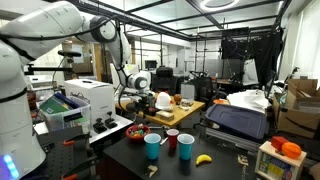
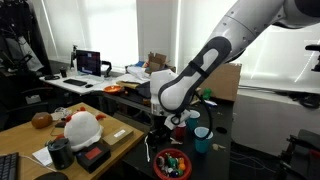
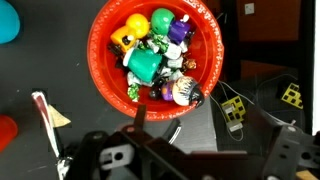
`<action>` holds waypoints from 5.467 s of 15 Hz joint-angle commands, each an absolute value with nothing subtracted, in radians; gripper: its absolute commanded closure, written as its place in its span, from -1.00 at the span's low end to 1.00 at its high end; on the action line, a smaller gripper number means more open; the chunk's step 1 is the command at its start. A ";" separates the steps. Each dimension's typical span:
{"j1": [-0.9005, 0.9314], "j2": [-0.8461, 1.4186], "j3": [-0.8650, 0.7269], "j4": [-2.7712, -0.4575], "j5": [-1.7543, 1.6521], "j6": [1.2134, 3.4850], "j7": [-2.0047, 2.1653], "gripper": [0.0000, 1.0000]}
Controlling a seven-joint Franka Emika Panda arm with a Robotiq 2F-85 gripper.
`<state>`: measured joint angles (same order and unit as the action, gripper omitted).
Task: Pick up the white, orange , white-brown and green objects from the bowl and put them in the cup near the banana plush toy
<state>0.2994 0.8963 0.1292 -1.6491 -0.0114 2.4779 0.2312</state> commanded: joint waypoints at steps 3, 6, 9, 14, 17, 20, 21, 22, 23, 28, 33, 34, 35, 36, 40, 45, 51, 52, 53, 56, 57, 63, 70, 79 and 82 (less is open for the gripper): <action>0.293 0.973 0.144 -1.542 0.021 2.389 0.201 -1.00; 0.300 1.013 0.140 -1.497 0.021 2.360 0.211 -1.00; 0.305 1.049 0.142 -1.452 0.022 2.332 0.214 -1.00; 0.308 1.096 0.148 -1.387 0.028 2.286 0.214 -1.00; 0.314 1.119 0.146 -1.355 0.028 2.263 0.218 -1.00; 0.322 1.135 0.138 -1.326 0.024 2.234 0.227 -1.00; 0.323 1.141 0.137 -1.317 0.023 2.225 0.229 -1.00; 0.325 1.146 0.135 -1.308 0.022 2.213 0.231 -1.00; 0.324 1.149 0.134 -1.301 0.022 2.205 0.231 -1.00; 0.326 1.176 0.132 -1.256 0.022 2.152 0.234 -1.00; 0.329 1.206 0.129 -1.212 0.020 2.122 0.235 -1.00; 0.329 1.211 0.128 -1.205 0.019 2.121 0.235 -1.00; 0.329 1.215 0.128 -1.199 0.019 2.121 0.235 -1.00; 0.329 1.221 0.128 -1.191 0.019 2.121 0.233 -1.00; 0.331 1.234 0.128 -1.171 0.018 2.124 0.228 -0.17; 0.329 1.240 0.125 -1.157 0.019 2.115 0.230 0.59; 0.336 1.204 0.101 -1.185 0.012 2.088 0.273 0.65; 0.334 1.192 0.101 -1.198 0.014 2.088 0.280 0.65; 0.323 1.173 0.110 -1.227 0.007 2.096 0.282 0.65; 0.305 1.122 0.126 -1.286 0.020 2.118 0.275 0.65; 0.301 1.097 0.128 -1.311 0.021 2.125 0.275 0.65; 0.288 0.946 0.126 -1.449 0.038 2.154 0.273 0.65; 0.283 0.797 0.064 -1.594 0.036 2.187 0.363 0.65; 0.251 0.726 -0.089 -1.668 0.015 2.230 0.555 0.65; 0.230 0.729 -0.121 -1.668 0.021 2.222 0.611 0.65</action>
